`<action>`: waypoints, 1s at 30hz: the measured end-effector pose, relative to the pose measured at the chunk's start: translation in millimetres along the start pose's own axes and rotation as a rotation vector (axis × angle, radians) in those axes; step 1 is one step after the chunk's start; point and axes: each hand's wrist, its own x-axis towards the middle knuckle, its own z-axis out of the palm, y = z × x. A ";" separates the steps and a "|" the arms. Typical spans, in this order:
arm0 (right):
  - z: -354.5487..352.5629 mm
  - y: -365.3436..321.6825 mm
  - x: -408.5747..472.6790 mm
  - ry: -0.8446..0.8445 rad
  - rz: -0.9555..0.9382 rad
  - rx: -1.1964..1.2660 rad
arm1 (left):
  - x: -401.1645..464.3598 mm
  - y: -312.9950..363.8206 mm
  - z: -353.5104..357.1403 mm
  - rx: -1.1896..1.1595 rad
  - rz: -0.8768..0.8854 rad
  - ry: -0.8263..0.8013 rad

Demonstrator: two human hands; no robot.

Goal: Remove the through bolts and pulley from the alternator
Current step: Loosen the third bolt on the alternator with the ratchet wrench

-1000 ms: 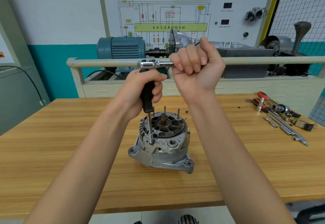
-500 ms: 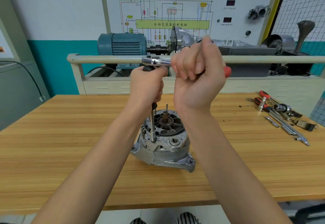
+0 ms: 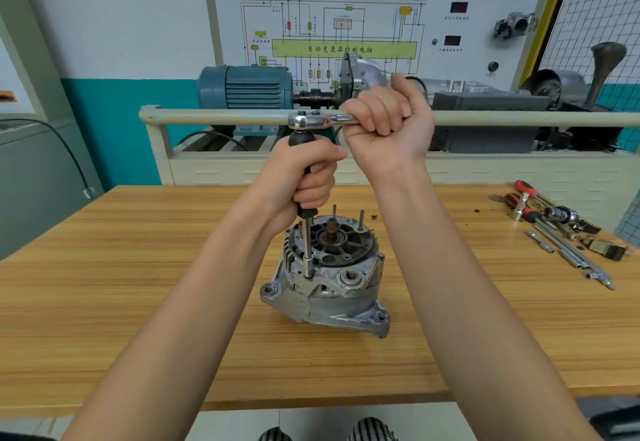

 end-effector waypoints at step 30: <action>-0.3 4.1 -12.1 -0.059 -0.156 -0.077 | 2.9 -3.0 0.3 0.021 -0.004 0.063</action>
